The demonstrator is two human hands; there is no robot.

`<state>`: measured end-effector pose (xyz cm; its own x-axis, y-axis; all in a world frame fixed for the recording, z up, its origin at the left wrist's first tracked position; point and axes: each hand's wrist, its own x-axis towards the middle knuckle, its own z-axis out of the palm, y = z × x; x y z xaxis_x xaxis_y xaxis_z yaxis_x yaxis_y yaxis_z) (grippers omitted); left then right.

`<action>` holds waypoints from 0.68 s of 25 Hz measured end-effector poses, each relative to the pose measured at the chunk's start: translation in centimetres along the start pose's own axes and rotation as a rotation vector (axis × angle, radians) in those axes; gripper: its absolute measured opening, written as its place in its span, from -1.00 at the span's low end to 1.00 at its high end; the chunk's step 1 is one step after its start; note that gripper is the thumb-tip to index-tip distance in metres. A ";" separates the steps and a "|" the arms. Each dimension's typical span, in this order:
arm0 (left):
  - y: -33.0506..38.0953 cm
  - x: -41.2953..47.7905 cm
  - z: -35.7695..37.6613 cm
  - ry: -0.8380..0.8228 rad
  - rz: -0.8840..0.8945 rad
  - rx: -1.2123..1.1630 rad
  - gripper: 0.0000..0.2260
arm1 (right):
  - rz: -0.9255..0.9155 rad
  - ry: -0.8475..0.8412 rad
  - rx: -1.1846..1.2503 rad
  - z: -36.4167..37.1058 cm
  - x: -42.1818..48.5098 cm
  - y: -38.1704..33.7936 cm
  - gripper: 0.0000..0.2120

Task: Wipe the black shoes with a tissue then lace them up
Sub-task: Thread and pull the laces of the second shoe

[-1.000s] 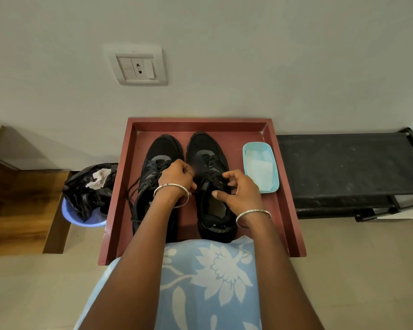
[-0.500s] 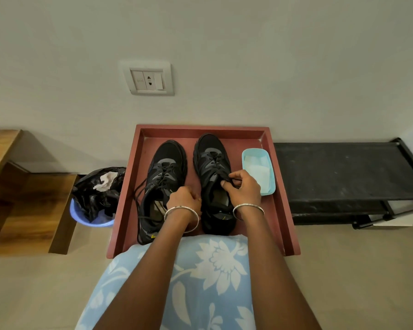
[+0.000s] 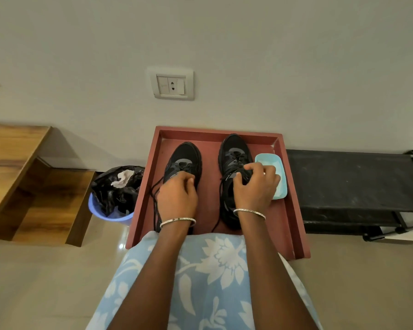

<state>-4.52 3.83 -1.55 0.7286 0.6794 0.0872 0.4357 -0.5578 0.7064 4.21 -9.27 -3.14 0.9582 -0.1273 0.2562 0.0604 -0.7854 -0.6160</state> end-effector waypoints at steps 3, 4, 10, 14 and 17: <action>-3.0 1.5 -2.0 -0.032 -0.218 0.156 -0.71 | -0.200 -0.011 -0.080 0.9 -3.2 -3.9 -0.83; -3.8 1.5 -2.2 -0.134 -0.307 0.184 -0.64 | -0.196 -0.170 -0.031 1.7 -4.0 -4.4 -0.80; -5.1 2.1 -1.7 -0.263 -0.382 0.023 -0.63 | 0.072 -0.756 0.314 5.1 -4.2 -5.2 -0.72; -4.3 2.0 -0.5 -0.328 -0.371 0.022 -0.64 | -0.030 -0.655 0.184 4.7 -2.2 -4.0 -0.76; -4.0 2.4 -0.1 -0.299 -0.325 0.024 -0.69 | -0.105 -0.591 0.229 4.8 -0.8 -3.3 -0.76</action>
<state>-4.54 7.78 -4.07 0.6711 0.6554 -0.3465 0.6770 -0.3513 0.6467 4.58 -3.62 -4.92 0.9324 0.3500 -0.0899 0.1576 -0.6177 -0.7705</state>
